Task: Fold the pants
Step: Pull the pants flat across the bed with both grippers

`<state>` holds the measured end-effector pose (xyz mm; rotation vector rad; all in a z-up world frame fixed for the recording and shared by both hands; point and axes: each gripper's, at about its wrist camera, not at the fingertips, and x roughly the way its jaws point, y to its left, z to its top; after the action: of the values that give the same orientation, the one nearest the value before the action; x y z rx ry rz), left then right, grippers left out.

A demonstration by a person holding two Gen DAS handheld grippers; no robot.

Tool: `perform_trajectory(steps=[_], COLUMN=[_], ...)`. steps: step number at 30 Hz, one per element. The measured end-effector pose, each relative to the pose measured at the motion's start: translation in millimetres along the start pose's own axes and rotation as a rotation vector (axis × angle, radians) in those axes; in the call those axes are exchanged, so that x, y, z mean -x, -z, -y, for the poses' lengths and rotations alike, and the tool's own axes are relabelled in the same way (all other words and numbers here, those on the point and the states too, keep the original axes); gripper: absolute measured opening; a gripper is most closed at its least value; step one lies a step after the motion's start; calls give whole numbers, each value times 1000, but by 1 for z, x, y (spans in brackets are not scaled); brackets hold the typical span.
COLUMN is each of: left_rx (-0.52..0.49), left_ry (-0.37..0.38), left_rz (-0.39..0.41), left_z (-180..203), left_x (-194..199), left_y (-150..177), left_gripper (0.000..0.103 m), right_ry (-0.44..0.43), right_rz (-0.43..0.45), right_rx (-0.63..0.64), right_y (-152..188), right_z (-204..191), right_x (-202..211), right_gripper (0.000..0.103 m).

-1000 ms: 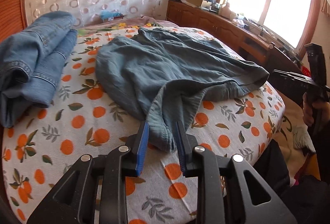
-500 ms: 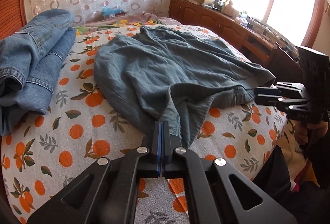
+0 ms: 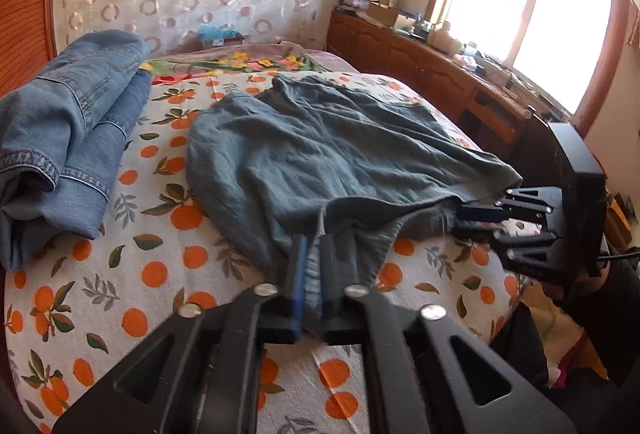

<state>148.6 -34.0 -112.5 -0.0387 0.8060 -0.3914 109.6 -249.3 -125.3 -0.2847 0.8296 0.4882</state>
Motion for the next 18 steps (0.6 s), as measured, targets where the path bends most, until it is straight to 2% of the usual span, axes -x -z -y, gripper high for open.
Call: perform_trajectory(steps=[1,2,4,11,13,15,17,18], left_rx=[-8,-14,-19,-3,-12,-28,-35,-33], left_ry=[-4,0,17,-7,2,10,3,-2], left_rz=[-5,-16,-51,-117,-115,-111,-92,-78], left_z=[1,1,1,-3,-2,1,4,5], left_x=[-1,-3,-11,-29,-29,-27,-23,-20], left_y=[1,3,5,16,17,17,15,12], left_gripper=[20,22,27,25,14,7,6,6], right_ry=[0,-10,-16,-42,-45,-58,-55,-53], right_rz=[-2,-3,6,28,34,37,40,40], right_rx=[-5,-17,-33,-63,-61,-61,-62,-57], right_y=[0,-1,1,8,10,11,11,11], right_z=[1,2,4,8,9,10,10,10], right_x=[1,0,0,6,9,11,13,12], right_gripper=[7,2,2,2,2,10,29,33])
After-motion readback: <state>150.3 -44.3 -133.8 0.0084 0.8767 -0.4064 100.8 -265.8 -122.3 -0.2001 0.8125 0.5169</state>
